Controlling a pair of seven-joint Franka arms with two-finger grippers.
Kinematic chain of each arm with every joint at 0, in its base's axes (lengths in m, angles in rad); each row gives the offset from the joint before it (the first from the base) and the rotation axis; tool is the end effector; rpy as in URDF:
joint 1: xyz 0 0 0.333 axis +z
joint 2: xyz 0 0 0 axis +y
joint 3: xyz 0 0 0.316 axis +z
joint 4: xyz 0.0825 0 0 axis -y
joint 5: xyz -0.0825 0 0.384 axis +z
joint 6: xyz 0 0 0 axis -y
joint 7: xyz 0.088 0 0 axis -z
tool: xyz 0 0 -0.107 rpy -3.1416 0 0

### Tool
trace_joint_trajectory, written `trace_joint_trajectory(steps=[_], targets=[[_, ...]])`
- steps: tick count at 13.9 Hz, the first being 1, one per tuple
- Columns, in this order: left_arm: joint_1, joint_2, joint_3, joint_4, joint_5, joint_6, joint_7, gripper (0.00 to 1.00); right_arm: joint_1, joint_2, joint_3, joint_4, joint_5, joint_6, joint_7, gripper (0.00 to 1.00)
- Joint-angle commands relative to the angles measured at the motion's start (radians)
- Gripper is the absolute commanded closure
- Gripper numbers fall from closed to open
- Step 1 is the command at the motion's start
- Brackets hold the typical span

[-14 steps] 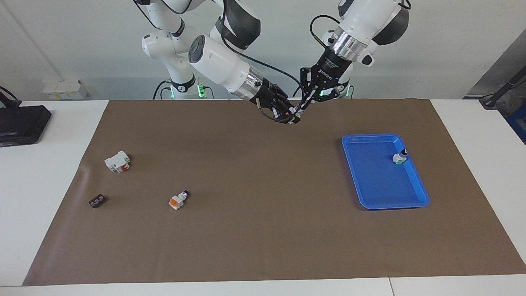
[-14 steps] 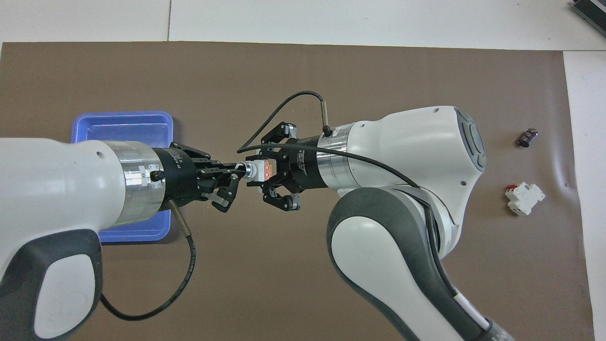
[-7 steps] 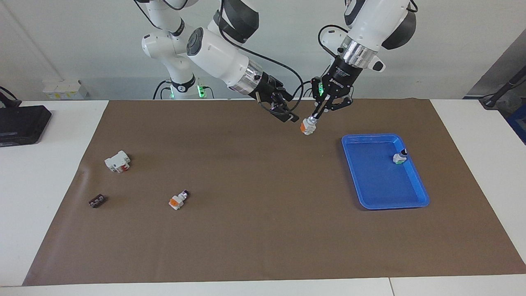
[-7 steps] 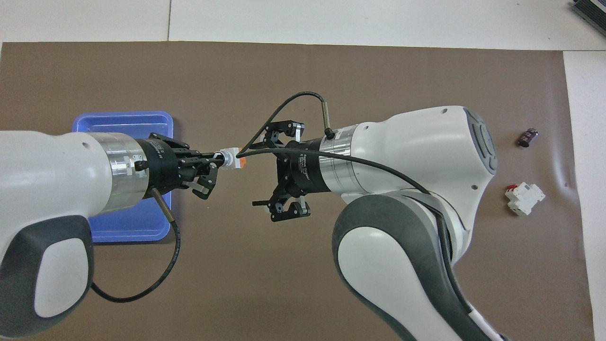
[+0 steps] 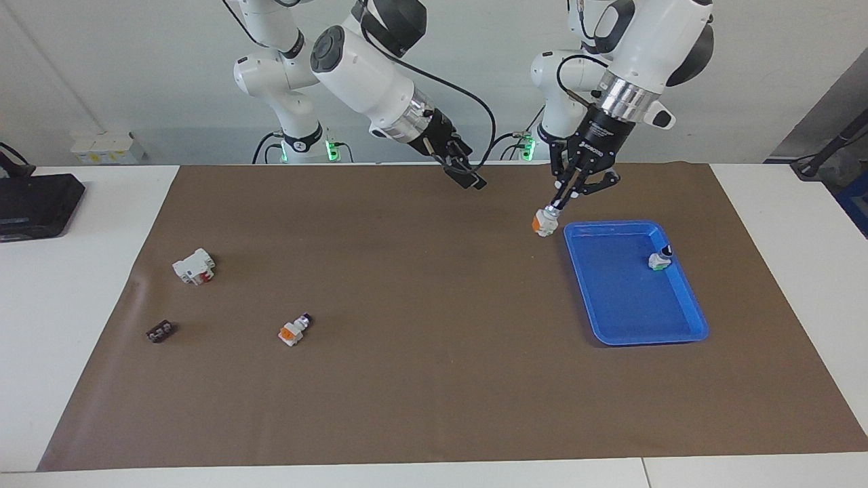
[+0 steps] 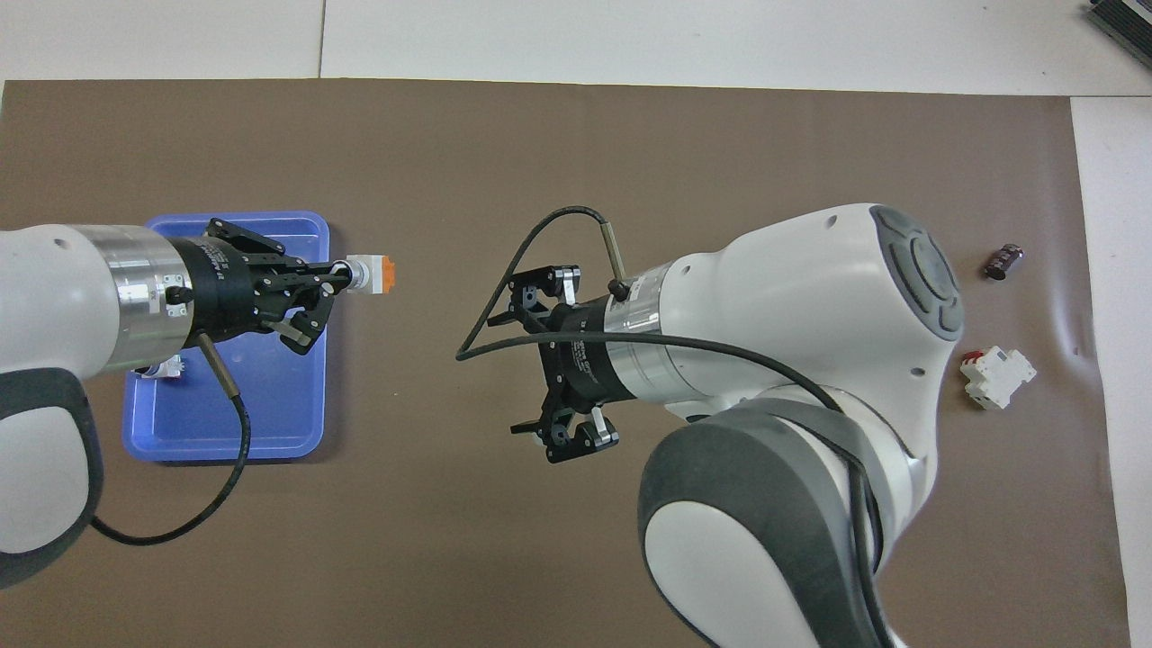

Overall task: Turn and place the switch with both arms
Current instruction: 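Open the right gripper and pull it back while the left gripper holds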

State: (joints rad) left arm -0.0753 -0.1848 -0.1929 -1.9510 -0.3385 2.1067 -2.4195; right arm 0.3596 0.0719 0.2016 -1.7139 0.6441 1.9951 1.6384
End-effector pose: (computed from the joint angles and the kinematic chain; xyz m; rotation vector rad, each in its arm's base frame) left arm 0.5106 -0.1643 0.5938 1.1524 2.4831 -0.2769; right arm 0.4974 0.3518 0.5679 -2.0837 1.5665 0.6304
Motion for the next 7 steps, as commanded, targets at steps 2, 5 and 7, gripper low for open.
trace_joint_trajectory(steps=[2, 5, 7], targets=[[0.072, -0.027, -0.005, -0.08, 0.027, 0.027, 0.302, 1.0, -0.024, -0.073, 0.002, -0.015, -0.147, -0.165, -0.193, 0.0], [0.126, -0.024, -0.007, -0.132, 0.056, 0.079, 0.55, 1.0, -0.06, -0.095, -0.002, -0.015, -0.271, -0.213, -0.378, 0.0], [0.175, -0.015, -0.007, -0.149, 0.065, 0.096, 0.737, 1.0, -0.073, -0.093, -0.002, -0.015, -0.386, -0.19, -0.539, 0.0]])
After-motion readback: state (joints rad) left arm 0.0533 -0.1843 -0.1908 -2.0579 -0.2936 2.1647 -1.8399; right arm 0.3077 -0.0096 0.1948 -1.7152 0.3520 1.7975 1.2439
